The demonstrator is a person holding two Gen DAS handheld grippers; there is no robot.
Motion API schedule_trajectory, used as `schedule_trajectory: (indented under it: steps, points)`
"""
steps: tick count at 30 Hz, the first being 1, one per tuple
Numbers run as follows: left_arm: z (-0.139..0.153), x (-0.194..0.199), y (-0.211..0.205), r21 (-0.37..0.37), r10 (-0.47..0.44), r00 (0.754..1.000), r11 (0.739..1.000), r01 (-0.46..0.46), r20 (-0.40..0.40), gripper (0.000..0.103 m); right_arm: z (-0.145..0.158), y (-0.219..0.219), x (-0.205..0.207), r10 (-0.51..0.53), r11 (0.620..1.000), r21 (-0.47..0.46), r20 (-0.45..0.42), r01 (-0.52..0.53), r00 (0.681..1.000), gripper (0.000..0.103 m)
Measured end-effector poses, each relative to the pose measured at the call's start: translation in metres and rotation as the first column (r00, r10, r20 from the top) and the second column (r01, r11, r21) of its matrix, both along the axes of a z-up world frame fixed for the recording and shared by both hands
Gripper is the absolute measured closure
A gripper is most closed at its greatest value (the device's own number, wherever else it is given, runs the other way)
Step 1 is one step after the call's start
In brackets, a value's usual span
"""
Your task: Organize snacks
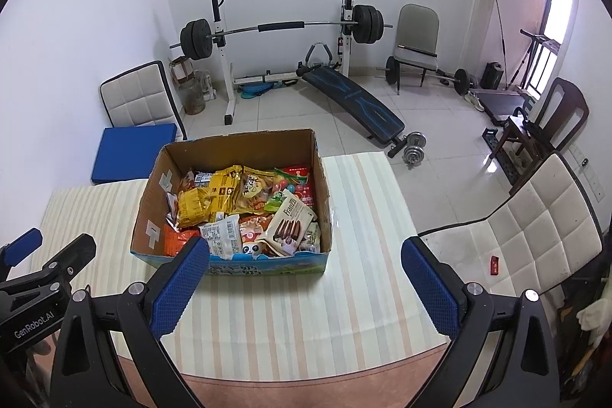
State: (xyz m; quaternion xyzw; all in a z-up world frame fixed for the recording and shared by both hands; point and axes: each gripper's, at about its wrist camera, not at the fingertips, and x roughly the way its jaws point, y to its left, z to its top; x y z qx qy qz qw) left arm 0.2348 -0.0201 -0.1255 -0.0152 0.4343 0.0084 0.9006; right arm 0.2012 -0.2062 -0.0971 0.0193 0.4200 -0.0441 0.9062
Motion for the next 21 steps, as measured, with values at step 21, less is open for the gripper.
schedule_trajectory:
  steps: [21]
  points:
    - [0.007,0.002,0.001,0.001,-0.005,1.0,1.0,0.005,0.009,0.001,0.013,0.002,-0.003,0.018,1.0,0.003,0.017,-0.018,1.0,0.0]
